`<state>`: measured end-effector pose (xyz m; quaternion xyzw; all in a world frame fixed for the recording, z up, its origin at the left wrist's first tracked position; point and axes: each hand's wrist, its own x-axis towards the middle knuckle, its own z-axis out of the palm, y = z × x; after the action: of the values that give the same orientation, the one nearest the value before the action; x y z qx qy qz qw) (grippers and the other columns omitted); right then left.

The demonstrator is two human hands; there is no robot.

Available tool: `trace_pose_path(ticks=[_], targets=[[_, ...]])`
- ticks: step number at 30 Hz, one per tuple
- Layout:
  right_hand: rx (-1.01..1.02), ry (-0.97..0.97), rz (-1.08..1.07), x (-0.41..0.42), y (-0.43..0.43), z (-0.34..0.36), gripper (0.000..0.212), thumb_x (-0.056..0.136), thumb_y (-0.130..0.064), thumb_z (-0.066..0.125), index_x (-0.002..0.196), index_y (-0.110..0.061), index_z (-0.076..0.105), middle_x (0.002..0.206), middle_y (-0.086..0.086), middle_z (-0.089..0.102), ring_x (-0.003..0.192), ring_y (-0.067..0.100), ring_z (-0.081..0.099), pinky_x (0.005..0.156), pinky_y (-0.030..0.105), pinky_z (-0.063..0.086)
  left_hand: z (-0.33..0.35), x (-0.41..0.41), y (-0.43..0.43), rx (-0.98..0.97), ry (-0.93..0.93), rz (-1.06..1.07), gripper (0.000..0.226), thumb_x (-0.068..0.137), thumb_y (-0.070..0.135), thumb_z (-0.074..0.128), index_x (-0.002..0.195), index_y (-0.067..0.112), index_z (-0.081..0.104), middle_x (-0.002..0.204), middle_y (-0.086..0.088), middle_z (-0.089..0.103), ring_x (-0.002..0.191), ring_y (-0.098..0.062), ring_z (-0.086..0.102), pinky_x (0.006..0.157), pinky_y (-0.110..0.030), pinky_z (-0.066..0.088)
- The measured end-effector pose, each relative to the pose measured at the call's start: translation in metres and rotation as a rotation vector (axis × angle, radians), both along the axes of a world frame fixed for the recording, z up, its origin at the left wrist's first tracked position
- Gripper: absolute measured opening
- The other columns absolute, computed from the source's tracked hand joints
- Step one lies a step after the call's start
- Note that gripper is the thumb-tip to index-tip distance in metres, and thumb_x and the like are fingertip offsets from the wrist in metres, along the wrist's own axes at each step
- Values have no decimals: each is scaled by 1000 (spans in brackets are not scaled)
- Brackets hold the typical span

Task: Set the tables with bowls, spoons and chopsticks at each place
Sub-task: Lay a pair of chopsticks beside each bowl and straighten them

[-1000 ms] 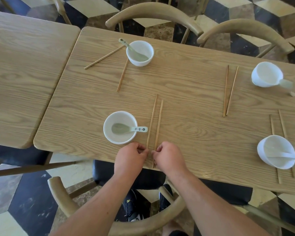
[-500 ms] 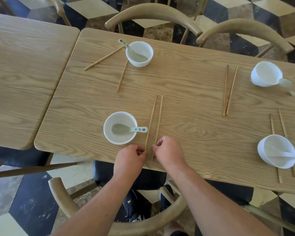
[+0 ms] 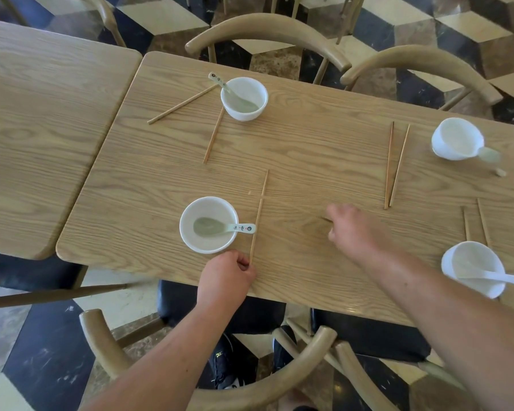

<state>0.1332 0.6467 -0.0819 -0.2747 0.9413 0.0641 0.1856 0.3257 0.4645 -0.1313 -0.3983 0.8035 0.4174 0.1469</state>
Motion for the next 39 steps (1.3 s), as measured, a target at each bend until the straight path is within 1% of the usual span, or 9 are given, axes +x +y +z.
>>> trace_pose_path(ticks=[4, 7, 11, 15, 18, 26, 30, 36, 39], targets=[[147, 56, 319, -20, -14, 6, 20, 105, -4, 43, 117, -15, 54, 101, 8, 47, 95, 34, 67, 64, 41, 42, 0, 0, 1, -5, -7, 5, 5, 92, 31, 72, 96, 30, 73, 83, 14, 72, 76, -2, 66, 58, -21, 47], [101, 97, 334, -28, -31, 2, 21, 106, -5, 40, 119, -14, 54, 110, 12, 49, 93, 32, 60, 70, 44, 52, -1, -1, 2, -3, -2, 15, 5, 92, 31, 72, 96, 31, 73, 82, 16, 72, 76, -1, 66, 57, -20, 44], [-137, 68, -23, -13, -46, -5, 24, 100, -8, 51, 122, -14, 57, 119, 14, 61, 97, 35, 63, 75, 45, 54, -2, 1, 1, 8, 4, 18, 5, 93, 31, 72, 97, 32, 73, 83, 16, 72, 76, 0, 66, 57, -19, 44], [-298, -242, -479, 35, -38, -11, 29, 98, -49, 68, 96, -20, 65, 87, 1, 73, 79, 22, 69, 69, 37, 56, -2, 2, 0, 20, 14, 26, 4, 94, 32, 72, 98, 31, 74, 84, 15, 72, 78, 0, 67, 58, -19, 44], [-327, -321, -528, 71, -44, -25, 27, 97, -47, 72, 93, -22, 62, 81, -5, 68, 71, 14, 64, 58, 33, 48, -2, 3, -1, 30, 20, 23, 3, 95, 31, 72, 97, 33, 74, 84, 16, 72, 79, 1, 66, 61, -18, 46], [-489, -417, -595, 104, -76, -50, 17, 96, -33, 76, 94, -20, 66, 84, -5, 70, 76, 16, 65, 64, 31, 47, -6, 6, -1, 47, 25, 43, 8, 98, 37, 70, 97, 35, 77, 85, 18, 76, 82, 0, 69, 67, -23, 52], [-562, -546, -725, 113, -83, -58, 8, 91, -22, 74, 85, -22, 68, 80, 0, 77, 77, 25, 76, 76, 45, 65, -3, 3, -2, 37, 3, 31, 12, 99, 33, 67, 101, 34, 79, 89, 18, 76, 88, -4, 69, 73, -28, 54], [-639, -647, -816, 114, -89, -72, 5, 76, -24, 69, 74, -20, 69, 70, 5, 78, 70, 30, 79, 71, 53, 67, -2, 4, -9, 31, 0, 67, 14, 99, 32, 66, 96, 33, 80, 86, 17, 76, 88, -8, 70, 79, -34, 59], [-622, -672, -823, 114, -89, -71, 11, 87, -19, 73, 77, -19, 71, 70, 7, 79, 66, 30, 80, 69, 55, 67, -2, 5, -11, 42, 13, 69, 15, 99, 31, 67, 99, 33, 82, 87, 18, 76, 88, -7, 70, 81, -34, 59]])
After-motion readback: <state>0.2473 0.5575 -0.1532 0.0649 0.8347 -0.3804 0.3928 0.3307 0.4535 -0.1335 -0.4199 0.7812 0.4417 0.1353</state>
